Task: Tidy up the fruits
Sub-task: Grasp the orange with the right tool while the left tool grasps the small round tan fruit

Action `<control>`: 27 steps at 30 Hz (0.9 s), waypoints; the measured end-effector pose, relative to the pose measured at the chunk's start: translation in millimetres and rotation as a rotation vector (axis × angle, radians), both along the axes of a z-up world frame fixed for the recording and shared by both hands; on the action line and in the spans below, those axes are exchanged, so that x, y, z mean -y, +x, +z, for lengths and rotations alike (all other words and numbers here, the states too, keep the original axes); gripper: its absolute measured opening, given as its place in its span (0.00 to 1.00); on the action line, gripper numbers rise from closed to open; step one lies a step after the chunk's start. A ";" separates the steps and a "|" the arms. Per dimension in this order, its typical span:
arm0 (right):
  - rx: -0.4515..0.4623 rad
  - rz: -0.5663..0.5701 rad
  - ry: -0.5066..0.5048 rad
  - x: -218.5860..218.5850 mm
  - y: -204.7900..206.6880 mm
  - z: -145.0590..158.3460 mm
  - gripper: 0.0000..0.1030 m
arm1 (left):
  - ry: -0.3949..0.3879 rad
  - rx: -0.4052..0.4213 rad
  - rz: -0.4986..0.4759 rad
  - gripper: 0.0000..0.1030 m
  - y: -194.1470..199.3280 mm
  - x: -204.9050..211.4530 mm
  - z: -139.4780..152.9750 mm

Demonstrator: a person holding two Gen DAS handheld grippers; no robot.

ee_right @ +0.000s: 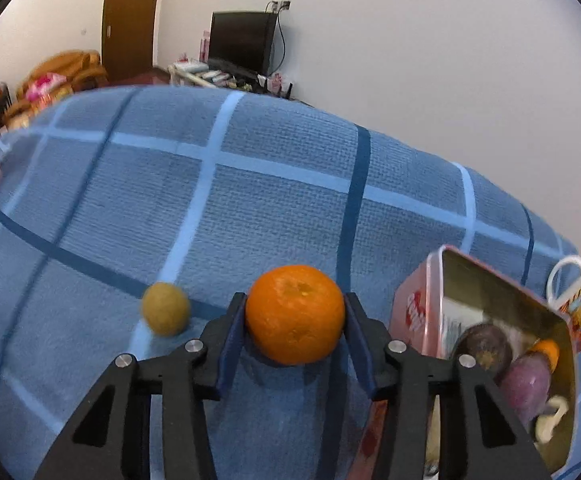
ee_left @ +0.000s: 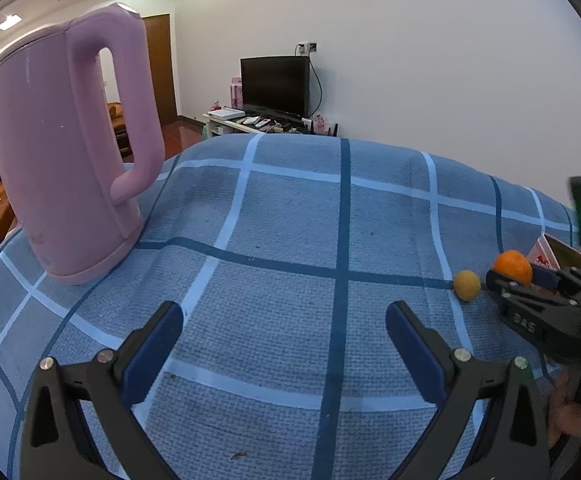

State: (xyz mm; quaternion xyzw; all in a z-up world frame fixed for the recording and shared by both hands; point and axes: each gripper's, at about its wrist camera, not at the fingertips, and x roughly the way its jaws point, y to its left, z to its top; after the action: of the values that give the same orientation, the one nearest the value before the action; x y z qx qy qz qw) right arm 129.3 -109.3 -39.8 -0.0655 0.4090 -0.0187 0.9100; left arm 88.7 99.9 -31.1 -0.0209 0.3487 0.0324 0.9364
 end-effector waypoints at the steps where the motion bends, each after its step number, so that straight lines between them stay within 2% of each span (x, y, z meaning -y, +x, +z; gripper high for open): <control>1: 0.016 -0.006 0.026 1.3 -6.1 3.1 0.47 | -0.002 -0.002 -0.001 1.00 0.5 -0.2 -0.5; 10: 0.224 -0.041 0.047 -0.7 -51.2 25.8 0.48 | -0.017 0.011 -0.072 1.00 -0.7 12.8 0.6; 18: 0.287 -0.101 0.037 6.6 -59.0 34.4 0.48 | -0.013 0.004 -0.194 0.97 15.8 55.7 2.3; 22: 0.299 -0.132 0.044 17.8 -55.0 35.8 0.48 | -0.016 -0.025 -0.273 0.82 30.4 82.2 0.0; 27: 0.310 -0.147 0.041 25.2 -56.7 38.0 0.48 | 0.043 -0.092 -0.330 0.64 49.2 118.9 -10.1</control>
State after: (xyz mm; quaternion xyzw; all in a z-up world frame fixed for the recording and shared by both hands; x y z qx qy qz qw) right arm 72.6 -134.5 -1.8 -0.0130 0.2679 -0.0869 0.9594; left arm 137.9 -19.0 -41.2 0.0584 0.3893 -0.1135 0.9122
